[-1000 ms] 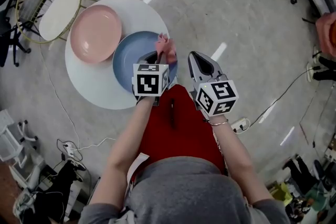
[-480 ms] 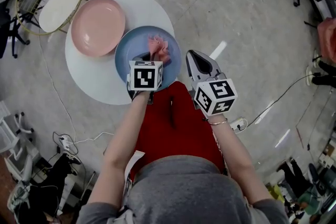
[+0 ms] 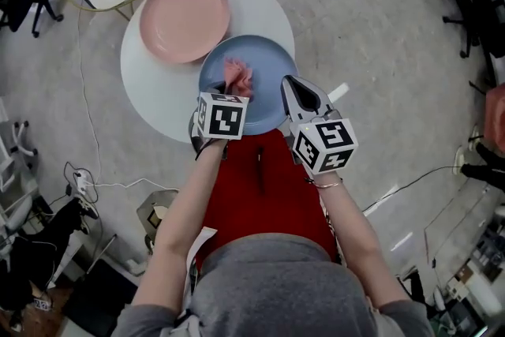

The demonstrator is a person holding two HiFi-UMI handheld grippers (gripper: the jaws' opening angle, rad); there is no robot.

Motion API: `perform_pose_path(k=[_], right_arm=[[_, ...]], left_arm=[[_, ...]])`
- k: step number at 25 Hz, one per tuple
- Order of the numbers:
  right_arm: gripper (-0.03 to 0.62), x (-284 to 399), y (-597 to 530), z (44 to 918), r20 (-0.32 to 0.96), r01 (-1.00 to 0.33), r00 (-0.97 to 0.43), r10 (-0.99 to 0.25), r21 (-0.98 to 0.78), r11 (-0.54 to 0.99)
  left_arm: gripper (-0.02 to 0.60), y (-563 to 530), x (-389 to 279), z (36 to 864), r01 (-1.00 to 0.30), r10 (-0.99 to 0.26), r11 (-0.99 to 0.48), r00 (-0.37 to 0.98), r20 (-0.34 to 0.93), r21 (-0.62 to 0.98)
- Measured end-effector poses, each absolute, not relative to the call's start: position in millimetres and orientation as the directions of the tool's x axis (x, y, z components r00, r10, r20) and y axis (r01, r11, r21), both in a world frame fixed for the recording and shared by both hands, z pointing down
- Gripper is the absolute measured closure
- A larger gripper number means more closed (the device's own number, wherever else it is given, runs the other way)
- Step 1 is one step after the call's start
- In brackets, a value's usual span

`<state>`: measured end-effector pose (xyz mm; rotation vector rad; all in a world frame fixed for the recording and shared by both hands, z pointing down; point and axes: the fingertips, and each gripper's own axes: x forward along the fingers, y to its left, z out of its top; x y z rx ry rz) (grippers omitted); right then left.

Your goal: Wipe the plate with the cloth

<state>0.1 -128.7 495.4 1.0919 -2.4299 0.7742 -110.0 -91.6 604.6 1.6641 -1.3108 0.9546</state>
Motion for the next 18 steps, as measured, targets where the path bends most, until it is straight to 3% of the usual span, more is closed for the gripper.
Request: perform_pose_path(k=[18], right_arm=[[0.565, -37, -134, 490, 0.506, -0.704, -0.696, -0.51, -0.339, 0.624]], left_arm=[[0.548, -66, -187, 579, -1.0, -0.427, 0.01, 0.006, 0.904, 0.011]])
